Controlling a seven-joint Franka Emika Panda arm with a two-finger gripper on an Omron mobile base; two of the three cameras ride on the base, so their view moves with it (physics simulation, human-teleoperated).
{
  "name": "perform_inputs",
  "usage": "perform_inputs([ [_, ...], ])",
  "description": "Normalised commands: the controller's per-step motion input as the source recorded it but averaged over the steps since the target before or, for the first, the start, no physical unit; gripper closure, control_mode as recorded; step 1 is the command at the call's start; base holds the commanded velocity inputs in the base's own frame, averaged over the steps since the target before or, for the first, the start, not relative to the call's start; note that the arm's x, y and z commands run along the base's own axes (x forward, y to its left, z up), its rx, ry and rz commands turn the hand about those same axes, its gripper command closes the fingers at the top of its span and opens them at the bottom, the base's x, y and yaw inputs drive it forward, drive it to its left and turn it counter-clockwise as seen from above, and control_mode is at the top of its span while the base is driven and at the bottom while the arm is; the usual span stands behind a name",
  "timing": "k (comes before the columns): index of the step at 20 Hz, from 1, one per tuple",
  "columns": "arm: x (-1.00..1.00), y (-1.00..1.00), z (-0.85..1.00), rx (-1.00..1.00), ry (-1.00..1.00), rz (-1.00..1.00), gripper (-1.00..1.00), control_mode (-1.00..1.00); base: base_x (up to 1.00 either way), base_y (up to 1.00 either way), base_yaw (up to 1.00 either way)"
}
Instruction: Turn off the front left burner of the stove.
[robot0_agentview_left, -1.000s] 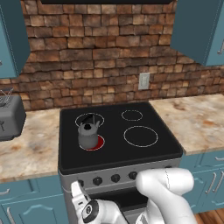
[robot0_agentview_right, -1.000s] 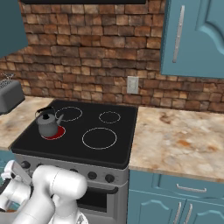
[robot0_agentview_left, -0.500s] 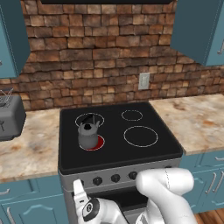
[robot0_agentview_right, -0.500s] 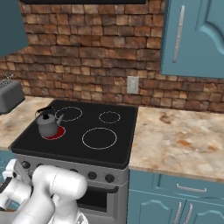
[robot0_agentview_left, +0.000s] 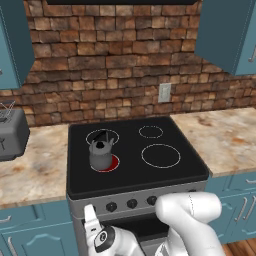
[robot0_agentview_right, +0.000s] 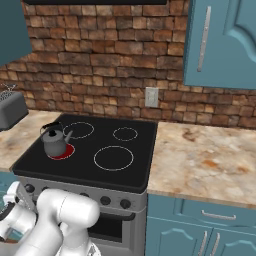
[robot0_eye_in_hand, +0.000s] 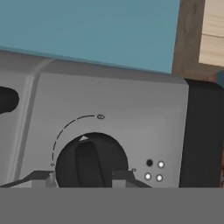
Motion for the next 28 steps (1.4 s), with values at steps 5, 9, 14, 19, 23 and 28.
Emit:
perform_inputs([
  [5, 0.16, 0.00, 0.46, 0.46, -0.08, -0.20, 1.00, -1.00, 0.00, 0.00, 0.00],
  [9, 0.07, 0.00, 0.37, 0.51, -0.11, -0.24, 1.00, -1.00, 0.00, 0.00, 0.00],
  [14, 0.01, 0.00, 0.23, 0.59, -0.15, -0.24, 1.00, -1.00, 0.00, 0.00, 0.00],
  [19, 0.02, 0.00, 0.26, 0.65, -0.18, -0.20, 1.00, -1.00, 0.00, 0.00, 0.00],
  [23, 0.11, 0.00, 0.49, 0.64, -0.16, -0.16, 1.00, -1.00, 0.00, 0.00, 0.00],
  [28, 0.14, 0.00, 0.60, 0.61, -0.17, -0.15, 1.00, -1.00, 0.00, 0.00, 0.00],
])
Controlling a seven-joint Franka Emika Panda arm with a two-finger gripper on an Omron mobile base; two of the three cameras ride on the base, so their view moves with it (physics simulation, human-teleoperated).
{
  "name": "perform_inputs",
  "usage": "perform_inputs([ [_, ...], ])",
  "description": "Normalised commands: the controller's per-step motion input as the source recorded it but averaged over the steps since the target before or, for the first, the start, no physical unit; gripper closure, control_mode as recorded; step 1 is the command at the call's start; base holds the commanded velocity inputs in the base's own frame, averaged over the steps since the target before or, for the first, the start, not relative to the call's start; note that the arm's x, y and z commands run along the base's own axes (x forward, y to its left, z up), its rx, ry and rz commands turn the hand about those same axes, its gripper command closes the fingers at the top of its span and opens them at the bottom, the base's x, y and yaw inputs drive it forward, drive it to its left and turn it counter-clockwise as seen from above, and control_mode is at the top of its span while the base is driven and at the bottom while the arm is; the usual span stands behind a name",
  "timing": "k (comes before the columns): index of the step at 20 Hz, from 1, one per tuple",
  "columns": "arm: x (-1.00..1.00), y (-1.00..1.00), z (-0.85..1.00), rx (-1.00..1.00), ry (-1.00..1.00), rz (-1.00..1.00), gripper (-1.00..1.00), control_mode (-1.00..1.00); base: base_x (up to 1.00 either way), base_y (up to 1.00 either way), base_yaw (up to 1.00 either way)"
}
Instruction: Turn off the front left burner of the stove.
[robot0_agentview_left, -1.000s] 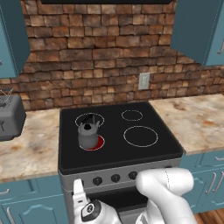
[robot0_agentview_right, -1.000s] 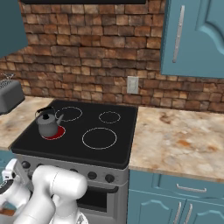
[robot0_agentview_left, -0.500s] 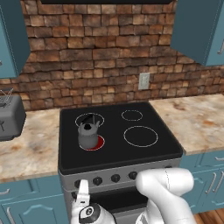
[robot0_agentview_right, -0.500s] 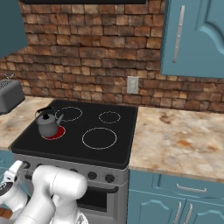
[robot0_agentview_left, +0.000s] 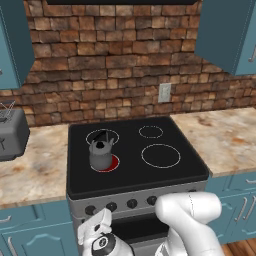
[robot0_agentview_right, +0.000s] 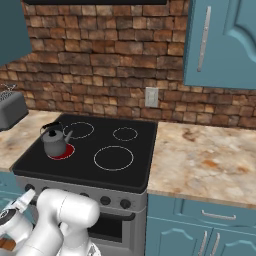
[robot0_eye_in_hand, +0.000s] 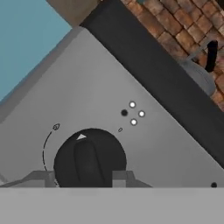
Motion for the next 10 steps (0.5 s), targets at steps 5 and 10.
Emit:
perform_inputs([
  [5, 0.29, 0.00, 0.77, 0.56, -0.14, -0.17, 1.00, -1.00, 0.00, 0.00, 0.00],
  [10, 0.32, 0.00, 0.79, 0.55, -0.10, -0.17, 1.00, -1.00, 0.00, 0.00, 0.00],
])
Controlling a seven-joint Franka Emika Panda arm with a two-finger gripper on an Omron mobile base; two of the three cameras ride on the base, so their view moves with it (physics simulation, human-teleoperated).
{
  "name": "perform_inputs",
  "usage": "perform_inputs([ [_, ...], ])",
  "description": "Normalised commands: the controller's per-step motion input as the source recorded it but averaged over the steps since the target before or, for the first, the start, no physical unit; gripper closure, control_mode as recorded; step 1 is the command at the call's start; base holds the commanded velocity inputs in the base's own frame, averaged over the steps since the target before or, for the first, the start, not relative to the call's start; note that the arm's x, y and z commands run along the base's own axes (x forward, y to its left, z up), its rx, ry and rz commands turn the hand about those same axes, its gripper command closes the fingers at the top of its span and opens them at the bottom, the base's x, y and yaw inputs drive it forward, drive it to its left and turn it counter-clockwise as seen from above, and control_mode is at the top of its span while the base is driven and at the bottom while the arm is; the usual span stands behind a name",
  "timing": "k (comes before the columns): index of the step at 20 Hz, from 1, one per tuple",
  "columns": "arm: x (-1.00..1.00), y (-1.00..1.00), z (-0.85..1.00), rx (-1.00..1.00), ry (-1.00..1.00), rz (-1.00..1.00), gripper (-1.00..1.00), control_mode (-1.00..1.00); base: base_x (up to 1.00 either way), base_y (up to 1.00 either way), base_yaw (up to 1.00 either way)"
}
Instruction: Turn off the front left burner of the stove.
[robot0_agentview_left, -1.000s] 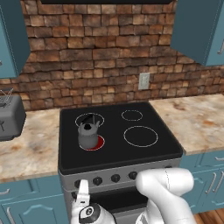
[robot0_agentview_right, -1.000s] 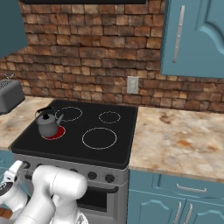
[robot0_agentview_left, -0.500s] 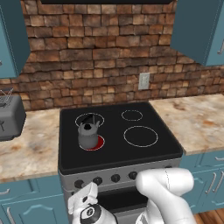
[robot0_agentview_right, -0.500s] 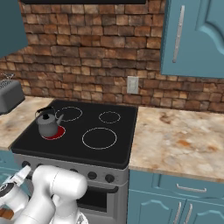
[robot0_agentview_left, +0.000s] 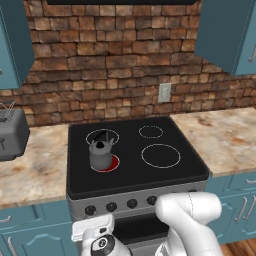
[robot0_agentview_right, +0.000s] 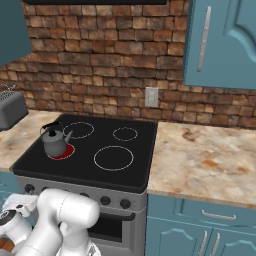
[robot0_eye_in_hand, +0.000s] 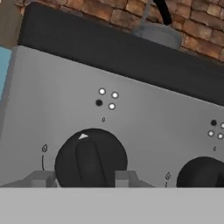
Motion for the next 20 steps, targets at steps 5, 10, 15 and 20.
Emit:
perform_inputs([
  [5, 0.28, 0.00, 0.72, 0.59, -0.05, -0.17, 1.00, -1.00, 0.00, 0.00, 0.00],
  [10, 0.31, -0.05, 0.67, 0.63, 0.00, -0.19, 1.00, -1.00, 0.00, 0.00, 0.00],
  [15, 0.35, -0.09, 0.65, 0.63, 0.00, -0.19, 1.00, -1.00, 0.00, 0.00, 0.00],
  [20, 0.23, -0.16, 0.47, 0.57, 0.00, -0.18, 1.00, -1.00, 0.00, 0.00, 0.00],
])
